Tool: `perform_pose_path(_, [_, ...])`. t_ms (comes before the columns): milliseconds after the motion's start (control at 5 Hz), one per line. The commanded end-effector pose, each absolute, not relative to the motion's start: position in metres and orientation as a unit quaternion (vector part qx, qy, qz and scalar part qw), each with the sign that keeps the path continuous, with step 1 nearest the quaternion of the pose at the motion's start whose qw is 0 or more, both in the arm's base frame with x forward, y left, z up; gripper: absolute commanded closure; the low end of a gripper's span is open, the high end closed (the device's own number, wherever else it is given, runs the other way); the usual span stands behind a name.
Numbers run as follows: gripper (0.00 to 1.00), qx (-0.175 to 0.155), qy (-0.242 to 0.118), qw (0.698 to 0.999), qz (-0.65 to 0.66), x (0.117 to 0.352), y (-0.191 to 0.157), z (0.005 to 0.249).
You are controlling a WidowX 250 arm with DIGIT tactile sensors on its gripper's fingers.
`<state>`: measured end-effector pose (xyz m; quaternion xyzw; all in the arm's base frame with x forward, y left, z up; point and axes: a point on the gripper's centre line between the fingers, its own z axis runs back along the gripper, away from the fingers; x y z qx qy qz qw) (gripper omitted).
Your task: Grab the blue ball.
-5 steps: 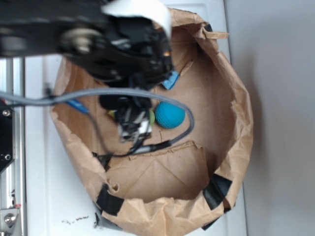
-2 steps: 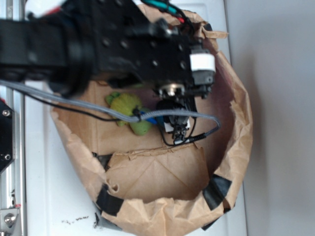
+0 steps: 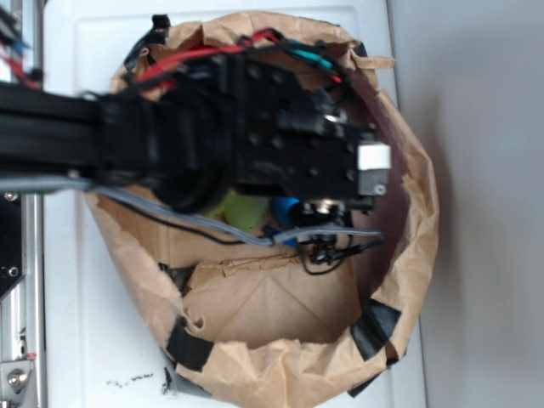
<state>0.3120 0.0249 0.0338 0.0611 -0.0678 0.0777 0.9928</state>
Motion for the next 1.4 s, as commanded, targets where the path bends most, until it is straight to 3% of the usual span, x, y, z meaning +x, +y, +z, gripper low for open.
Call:
perform_pose_path(0, [1.00, 0.056, -0.094, 0.990, 0.092, 0.325, 0.018, 0.050])
perform_pose_path(600, [1.00, -0.060, -0.050, 0.995, 0.056, 0.294, 0.012, 0.150])
perform_pose_path(800, [1.00, -0.061, -0.056, 0.995, 0.051, 0.289, 0.016, 0.150])
perform_pose_path(1000, [1.00, -0.089, -0.068, 0.993, 0.044, 0.275, 0.021, 0.175])
perform_pose_path(1200, [1.00, -0.090, -0.091, 0.991, 0.045, 0.263, 0.025, 0.197])
